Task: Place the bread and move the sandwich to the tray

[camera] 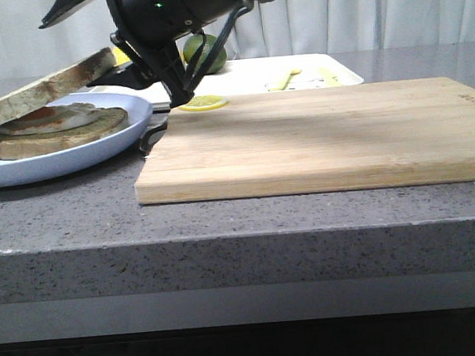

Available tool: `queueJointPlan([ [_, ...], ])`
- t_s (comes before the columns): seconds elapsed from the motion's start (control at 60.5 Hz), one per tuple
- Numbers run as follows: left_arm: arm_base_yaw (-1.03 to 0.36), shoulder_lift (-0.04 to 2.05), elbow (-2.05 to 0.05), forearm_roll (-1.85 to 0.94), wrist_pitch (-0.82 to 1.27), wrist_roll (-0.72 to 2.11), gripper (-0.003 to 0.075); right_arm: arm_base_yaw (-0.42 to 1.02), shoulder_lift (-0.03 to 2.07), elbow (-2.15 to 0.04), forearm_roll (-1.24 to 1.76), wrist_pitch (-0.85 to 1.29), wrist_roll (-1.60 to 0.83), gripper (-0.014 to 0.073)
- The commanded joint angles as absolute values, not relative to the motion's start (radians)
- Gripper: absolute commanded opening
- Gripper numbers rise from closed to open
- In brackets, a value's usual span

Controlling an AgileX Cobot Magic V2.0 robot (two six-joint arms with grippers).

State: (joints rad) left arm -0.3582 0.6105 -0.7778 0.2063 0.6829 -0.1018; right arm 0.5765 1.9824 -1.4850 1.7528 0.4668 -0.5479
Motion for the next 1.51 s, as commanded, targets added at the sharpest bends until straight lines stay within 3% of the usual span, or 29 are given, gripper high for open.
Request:
queueJointPlan([
  [0.0, -0.364, 0.615, -0.813, 0.217, 0.614, -0.11, 0.0462, 0.557, 1.921, -1.521, 1.708, 0.532, -0.567, 0.0529],
  [0.463, -0.364, 0.615, -0.813, 0.217, 0.616, -0.11, 0.0462, 0.444, 1.679, -1.521, 1.135, 0.606, -0.553, 0.053],
  [0.86, -0.364, 0.615, -0.813, 0.217, 0.618, -0.11, 0.0462, 0.443, 1.289, -1.489, 0.051, 0.891, -0.069, 0.053],
  [1.489, -0.364, 0.615, -0.813, 0.217, 0.618, -0.11, 0.0462, 0.443, 0.76, -0.961, 0.015, 0.706, -0.07, 0.053],
])
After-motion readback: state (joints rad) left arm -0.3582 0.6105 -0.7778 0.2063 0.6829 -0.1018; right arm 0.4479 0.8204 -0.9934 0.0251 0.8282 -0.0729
